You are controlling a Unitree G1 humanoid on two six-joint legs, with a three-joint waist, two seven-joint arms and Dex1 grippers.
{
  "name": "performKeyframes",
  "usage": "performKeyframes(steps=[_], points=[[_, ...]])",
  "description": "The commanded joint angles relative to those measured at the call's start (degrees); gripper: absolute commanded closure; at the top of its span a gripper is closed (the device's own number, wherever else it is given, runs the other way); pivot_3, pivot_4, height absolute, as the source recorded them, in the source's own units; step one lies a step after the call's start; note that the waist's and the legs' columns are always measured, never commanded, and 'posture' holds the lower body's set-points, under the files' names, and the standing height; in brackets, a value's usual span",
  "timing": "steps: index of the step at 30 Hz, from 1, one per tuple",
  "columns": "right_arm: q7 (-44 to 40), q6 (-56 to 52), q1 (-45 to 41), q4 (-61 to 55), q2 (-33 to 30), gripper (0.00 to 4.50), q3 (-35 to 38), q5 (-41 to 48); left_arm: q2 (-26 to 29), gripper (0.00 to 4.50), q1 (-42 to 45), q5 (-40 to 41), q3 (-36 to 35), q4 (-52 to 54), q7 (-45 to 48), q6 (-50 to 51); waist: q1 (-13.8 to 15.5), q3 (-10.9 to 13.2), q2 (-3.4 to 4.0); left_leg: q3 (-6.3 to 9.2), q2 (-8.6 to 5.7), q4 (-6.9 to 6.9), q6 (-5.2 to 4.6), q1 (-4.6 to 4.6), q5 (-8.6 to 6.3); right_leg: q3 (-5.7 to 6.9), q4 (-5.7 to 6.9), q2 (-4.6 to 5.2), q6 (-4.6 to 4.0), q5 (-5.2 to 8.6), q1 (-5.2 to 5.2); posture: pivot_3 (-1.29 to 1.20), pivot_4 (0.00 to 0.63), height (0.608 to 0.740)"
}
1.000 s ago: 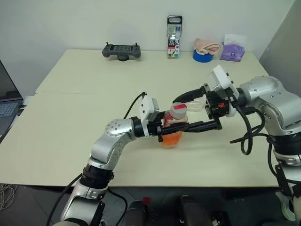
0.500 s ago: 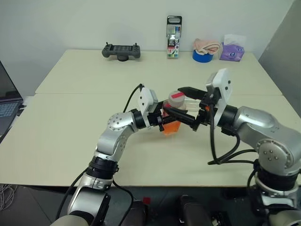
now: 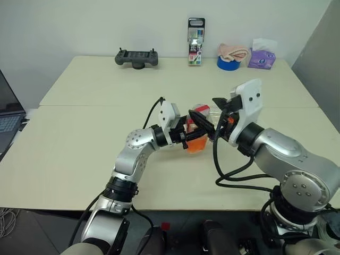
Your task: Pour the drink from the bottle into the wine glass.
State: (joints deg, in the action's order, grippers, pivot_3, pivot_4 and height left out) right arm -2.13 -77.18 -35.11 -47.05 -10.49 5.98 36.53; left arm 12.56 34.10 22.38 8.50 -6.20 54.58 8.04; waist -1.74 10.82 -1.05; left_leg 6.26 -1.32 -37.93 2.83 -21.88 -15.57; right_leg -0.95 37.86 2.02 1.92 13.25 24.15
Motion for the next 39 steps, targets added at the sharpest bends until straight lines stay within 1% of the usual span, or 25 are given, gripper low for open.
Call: performKeyframes(steps=[1, 3, 6, 11, 12, 13, 15, 16, 19, 20, 21, 22, 23, 24, 25, 26, 28, 29, 32, 35, 36, 37, 39], points=[[2.36, 0.16, -1.50, -2.37, 0.38, 0.00, -0.66, -1.69, -0.18, 2.68, 1.49, 0.45, -0.96, 1.67, 0.40, -1.40, -0.04, 0.00, 0.00, -0.01, 0.00, 0.00, 0.00, 0.00, 0.00, 0.00, 0.00, 0.00, 0.02, 0.01, 0.00, 0.00, 0.150, 0.740], [3.35, 0.70, -1.37, -2.30, 0.70, 0.00, -0.90, -2.56, -0.08, 2.68, 1.31, 0.35, -0.97, 1.66, 0.33, -1.37, -0.06, 0.00, 0.00, 0.00, -0.01, 0.00, 0.00, 0.00, 0.00, 0.01, 0.00, 0.00, 0.03, 0.02, -0.01, 0.00, 0.150, 0.740], [3.83, 1.68, -1.60, -1.94, 0.32, 0.58, -1.23, -3.79, -0.44, 2.68, 1.06, 0.36, -0.95, 1.92, -0.53, -0.93, -0.07, 0.00, 0.00, 0.00, 0.00, 0.01, 0.00, 0.00, 0.00, 0.01, -0.01, 0.00, 0.04, 0.02, -0.01, 0.00, 0.150, 0.740], [3.73, 2.02, -1.94, -1.27, -0.89, 2.29, -1.37, -4.43, -0.64, 2.68, 0.44, 0.27, -0.56, 2.88, -1.14, -0.51, -0.08, 0.00, 0.00, 0.01, 0.00, 0.01, -0.01, 0.00, 0.00, 0.01, -0.01, -0.01, 0.05, 0.03, -0.01, 0.00, 0.150, 0.740], [3.53, 2.10, -1.96, -1.06, -1.19, 2.57, -1.31, -4.46, -0.64, 2.68, 0.39, 0.25, -0.54, 2.97, -1.23, -0.45, -0.08, 0.00, 0.00, 0.01, 0.00, 0.01, -0.01, 0.00, 0.00, 0.01, -0.01, -0.01, 0.06, 0.04, -0.01, 0.00, 0.150, 0.740], [3.19, 2.49, -2.10, -0.61, -2.01, 2.65, -1.38, -4.77, -0.58, 2.69, 0.32, 0.20, -0.52, 3.03, -1.29, -0.42, -0.08, 0.00, 0.00, 0.01, 0.00, 0.01, 0.00, 0.00, 0.00, 0.01, -0.01, -0.01, 0.06, 0.04, -0.01, 0.00, 0.150, 0.740], [1.68, 3.98, -2.58, 1.08, -4.98, 2.65, -1.64, -5.64, -0.31, 2.69, 0.23, 0.12, -0.57, 3.21, -1.28, -0.33, -0.08, 0.00, 0.00, 0.01, 0.00, 0.01, -0.01, 0.00, 0.00, 0.01, -0.02, -0.01, 0.07, 0.04, -0.01, 0.00, 0.150, 0.740], [-0.24, 5.72, -2.97, 2.59, -7.83, 2.65, -2.04, -6.31, -0.13, 2.69, 0.26, 0.14, -0.62, 3.34, -1.28, -0.21, -0.08, 0.00, 0.00, 0.00, 0.00, 0.01, -0.01, 0.00, 0.00, 0.02, -0.03, -0.01, 0.08, 0.05, -0.01, 0.00, 0.150, 0.740], [-8.42, 12.17, -3.91, 8.47, -15.51, 2.65, -2.37, -6.34, 0.28, 2.69, 0.41, 0.23, -0.61, 3.54, -1.33, 0.14, -0.09, 0.00, 0.00, -0.01, -0.01, 0.00, -0.01, 0.00, 0.00, 0.02, -0.09, -0.01, 0.12, 0.07, -0.04, 0.00, 0.150, 0.740], [-13.82, 15.81, -3.89, 11.37, -18.69, 2.65, -3.04, -5.96, 0.45, 2.69, 0.40, 0.32, -0.55, 3.71, -1.27, 0.37, -0.09, 0.00, 0.00, -0.01, -0.02, 0.00, -0.01, -0.01, 0.00, 0.02, -0.11, -0.01, 0.15, 0.09, -0.04, 0.00, 0.150, 0.740], [-21.33, 19.67, -3.74, 14.61, -21.67, 2.65, -3.62, -4.43, 0.63, 2.69, 0.34, 0.44, -0.48, 4.00, -1.17, 0.64, -0.09, 0.00, 0.00, -0.02, -0.02, 0.00, -0.02, 0.00, -0.01, 0.03, -0.12, -0.01, 0.15, 0.09, -0.06, 0.00, 0.150, 0.740], [-26.57, 22.61, -3.55, 16.92, -23.71, 2.65, -4.09, -3.38, 0.71, 2.69, 0.30, 0.50, -0.41, 4.20, -1.13, 0.82, -0.09, 0.00, 0.00, -0.03, -0.03, 0.00, -0.02, 0.00, -0.01, 0.03, -0.15, -0.01, 0.16, 0.09, -0.07, 0.00, 0.150, 0.740], [-39.29, 24.81, -3.03, 19.27, -26.78, 2.65, -4.12, 1.78, 0.81, 2.70, 0.17, 0.61, -0.30, 4.66, -1.15, 1.12, -0.09, 0.00, -0.01, -0.03, -0.04, 0.01, -0.02, 0.00, -0.01, 0.02, -0.17, -0.01, 0.20, 0.11, -0.08, 0.00, 0.150, 0.740], [-47.97, 26.34, -2.63, 20.80, -28.84, 2.65, -4.18, 5.48, 0.82, 2.70, 0.09, 0.65, -0.20, 4.96, -1.21, 1.31, -0.09, 0.02, -0.03, -0.03, -0.03, 0.01, -0.03, -0.01, -0.01, 0.03, -0.18, -0.01, 0.19, 0.11, -0.09, 0.00, 0.150, 0.740], [-56.29, 28.94, -3.85, 24.76, -30.39, 2.65, -5.16, 7.03, 0.80, 2.71, -0.02, 0.60, -0.01, 5.35, -1.22, 1.56, -0.06, 0.02, -0.03, -0.05, -0.06, 0.02, -0.04, -0.02, -0.02, 0.02, -0.22, 0.00, 0.18, 0.10, -0.09, 0.00, 0.150, 0.740], [-60.76, 30.43, -5.98, 29.45, -30.75, 2.65, -6.10, 7.45, 0.76, 2.71, -0.12, 0.59, 0.19, 5.76, -1.29, 1.79, -0.06, 0.03, -0.04, -0.05, -0.05, 0.02, -0.06, -0.02, -0.03, 0.02, -0.24, 0.00, 0.12, 0.07, -0.11, 0.00, 0.150, 0.740], [-66.21, 34.03, -9.91, 37.40, -30.50, 2.65, -8.18, 5.37, 0.56, 2.72, -0.40, 0.58, 0.48, 6.76, -1.65, 2.35, -0.38, 0.03, -0.04, -0.09, -0.02, 0.00, -0.10, 0.00, -0.06, 0.00, -0.25, 0.00, 0.05, 0.02, -0.11, 0.00, 0.150, 0.740], [-68.74, 36.40, -11.25, 40.35, -31.14, 2.65, -10.47, 2.51, 0.54, 2.72, -0.52, 0.57, 0.59, 7.26, -1.82, 2.53, -0.51, 0.03, -0.04, -0.15, 0.02, 0.01, -0.11, 0.06, -0.06, -0.02, -0.22, -0.01, 0.05, 0.02, -0.10, 0.00, 0.150, 0.740], [-73.00, 41.43, -13.30, 44.62, -31.82, 2.65, -14.38, -2.83, 0.53, 2.73, -0.90, 0.49, 0.59, 8.21, -2.46, 2.70, -0.55, 0.03, -0.02, -0.07, 0.10, 0.02, -0.11, 0.12, -0.05, 0.02, -0.10, -0.13, 0.13, 0.08, -0.09, 0.00, 0.150, 0.740], [-74.65, 40.32, -15.27, 46.30, -30.89, 2.65, -13.70, -1.22, 0.26, 2.74, -1.31, 0.33, 0.29, 8.68, -3.28, 2.61, -0.38, 0.03, -0.02, -0.02, 0.13, 0.01, -0.11, 0.09, -0.05, 0.02, -0.09, -0.18, 0.15, 0.08, -0.08, 0.00, 0.150, 0.740], [-74.63, 39.30, -15.81, 46.75, -30.62, 1.88, -13.25, -0.49, 0.19, 2.74, -1.49, 0.29, 0.25, 8.90, -3.41, 2.65, -0.31, 0.03, -0.03, -0.03, 0.11, 0.00, -0.10, 0.06, -0.05, 0.01, -0.10, -0.15, 0.06, 0.03, -0.07, 0.00, 0.150, 0.740], [-74.96, 38.84, -16.21, 47.06, -30.56, 1.63, -13.12, -0.29, 0.17, 2.74, -1.64, 0.25, 0.28, 9.07, -3.49, 2.66, -0.25, 0.03, -0.02, -0.04, 0.08, 0.00, -0.10, 0.04, -0.05, 0.00, -0.11, -0.11, 0.02, 0.01, -0.06, 0.00, 0.150, 0.740], [-75.20, 39.73, -16.53, 47.08, -30.57, 0.90, -12.70, -0.97, 0.09, 2.74, -2.03, 0.19, 0.46, 9.49, -3.76, 2.63, -0.07, 0.03, -0.02, -0.05, 0.02, 0.00, -0.09, 0.04, -0.05, -0.01, -0.12, -0.02, -0.01, -0.01, -0.05, 0.00, 0.150, 0.740]])
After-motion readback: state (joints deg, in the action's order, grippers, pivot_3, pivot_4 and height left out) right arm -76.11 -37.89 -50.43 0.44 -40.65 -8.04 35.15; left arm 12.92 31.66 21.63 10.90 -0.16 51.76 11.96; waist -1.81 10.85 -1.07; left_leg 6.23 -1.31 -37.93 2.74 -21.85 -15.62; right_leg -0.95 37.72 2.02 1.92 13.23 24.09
